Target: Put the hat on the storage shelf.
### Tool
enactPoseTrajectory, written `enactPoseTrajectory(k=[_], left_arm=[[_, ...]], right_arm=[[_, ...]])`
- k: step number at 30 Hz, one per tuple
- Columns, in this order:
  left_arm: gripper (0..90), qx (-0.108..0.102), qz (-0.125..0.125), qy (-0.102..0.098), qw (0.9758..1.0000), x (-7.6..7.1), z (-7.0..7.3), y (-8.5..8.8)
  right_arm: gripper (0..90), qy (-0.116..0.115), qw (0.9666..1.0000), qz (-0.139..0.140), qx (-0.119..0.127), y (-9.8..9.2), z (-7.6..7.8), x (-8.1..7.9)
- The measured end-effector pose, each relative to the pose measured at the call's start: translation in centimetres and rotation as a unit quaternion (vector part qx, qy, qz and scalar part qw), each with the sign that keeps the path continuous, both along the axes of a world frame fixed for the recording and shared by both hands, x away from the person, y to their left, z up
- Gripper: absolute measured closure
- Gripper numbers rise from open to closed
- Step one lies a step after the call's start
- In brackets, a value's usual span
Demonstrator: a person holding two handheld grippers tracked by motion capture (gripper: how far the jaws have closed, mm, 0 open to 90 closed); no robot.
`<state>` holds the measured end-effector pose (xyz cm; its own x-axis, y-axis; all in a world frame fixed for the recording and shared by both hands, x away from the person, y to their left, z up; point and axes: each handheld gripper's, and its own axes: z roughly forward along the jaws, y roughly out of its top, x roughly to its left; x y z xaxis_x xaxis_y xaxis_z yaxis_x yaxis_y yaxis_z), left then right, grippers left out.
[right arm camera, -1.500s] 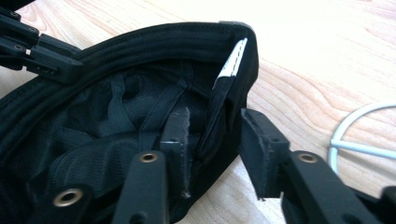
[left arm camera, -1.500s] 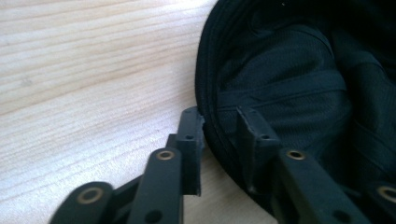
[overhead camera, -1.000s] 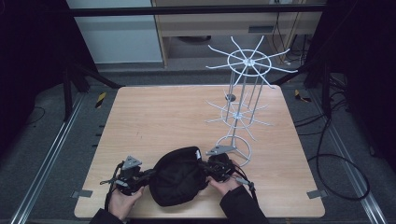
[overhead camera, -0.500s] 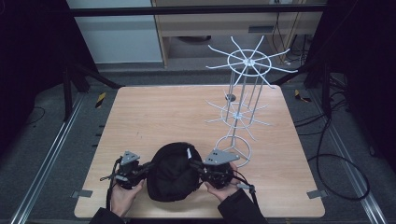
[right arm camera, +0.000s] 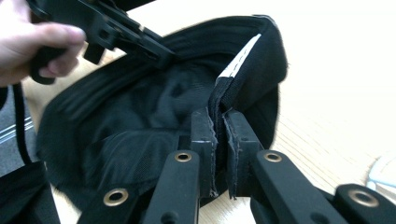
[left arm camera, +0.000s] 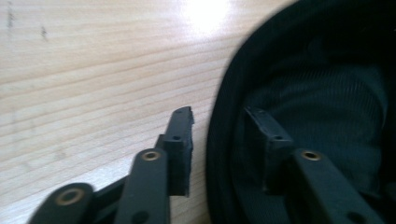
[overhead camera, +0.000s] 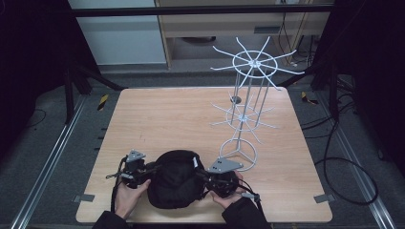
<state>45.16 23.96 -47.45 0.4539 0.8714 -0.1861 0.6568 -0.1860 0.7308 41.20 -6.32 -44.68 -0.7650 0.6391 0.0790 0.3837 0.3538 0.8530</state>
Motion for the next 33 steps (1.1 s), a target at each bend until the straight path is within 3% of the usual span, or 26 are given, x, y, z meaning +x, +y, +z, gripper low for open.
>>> enactPoseTrajectory(k=[3,5,8,12,15,16,17,19,20,24,25,26,28,33], left_arm=[[57.8,-0.006,0.0,-0.001,1.0,-0.3,0.5,0.3],[57.8,-0.021,-0.001,-0.007,0.9998,-1.0,1.4,0.6],[58.9,-0.02,-0.004,-0.01,0.9998,-1.4,2.0,0.6],[57.9,-0.01,-0.015,0.021,0.9996,-1.9,1.5,0.5],[65.8,-0.003,-0.015,0.035,0.9993,-1.8,1.1,0.5],[72.4,0.003,-0.015,0.044,0.9989,-1.6,0.8,0.5],[78.4,0.003,-0.015,0.044,0.9989,-1.6,0.8,0.5],[80.7,0.001,-0.018,0.042,0.9989,-1.3,0.8,0.5],[81.3,-0.002,-0.02,0.019,0.9996,-1.4,1.0,0.5],[82.0,-0.001,-0.028,-0.035,0.999,-1.8,2.0,0.5],[82.1,-0.002,-0.03,-0.048,0.9984,-1.9,2.3,0.5],[82.1,-0.002,-0.03,-0.048,0.9984,-1.9,2.3,0.5],[82.1,0.003,-0.035,-0.084,0.9958,-2.1,2.9,0.4],[82.1,-0.007,-0.043,-0.114,0.9926,-2.2,3.2,0.3]], right_arm=[[83.6,0.002,1.0,-0.006,-0.003,0.0,-0.1,0.0],[83.7,0.004,0.9999,-0.012,-0.005,-0.1,-0.2,0.1],[83.9,0.005,0.9999,-0.013,-0.004,-0.1,-0.3,0.1],[84.0,-0.007,0.9997,-0.023,-0.002,-0.2,0.0,0.1],[84.0,-0.012,0.9997,-0.022,0.001,-0.3,0.1,0.2],[83.9,-0.011,0.9997,-0.02,0.001,-0.3,0.1,0.2],[83.9,-0.011,0.9997,-0.02,0.001,-0.3,0.1,0.2],[83.4,-0.003,0.9998,-0.018,-0.001,-0.2,0.1,0.2],[81.7,0.009,0.9999,-0.012,-0.002,-0.2,0.1,0.3],[70.6,0.023,0.9996,-0.013,0.003,-0.4,0.2,0.6],[67.3,0.022,0.9996,-0.015,0.006,-0.5,0.3,0.6],[62.9,0.018,0.9996,-0.02,0.007,-0.6,0.4,0.7],[60.5,0.014,0.9996,-0.024,0.011,-0.7,0.7,0.9],[56.8,0.011,0.9993,-0.036,0.007,-0.8,0.7,1.4]])
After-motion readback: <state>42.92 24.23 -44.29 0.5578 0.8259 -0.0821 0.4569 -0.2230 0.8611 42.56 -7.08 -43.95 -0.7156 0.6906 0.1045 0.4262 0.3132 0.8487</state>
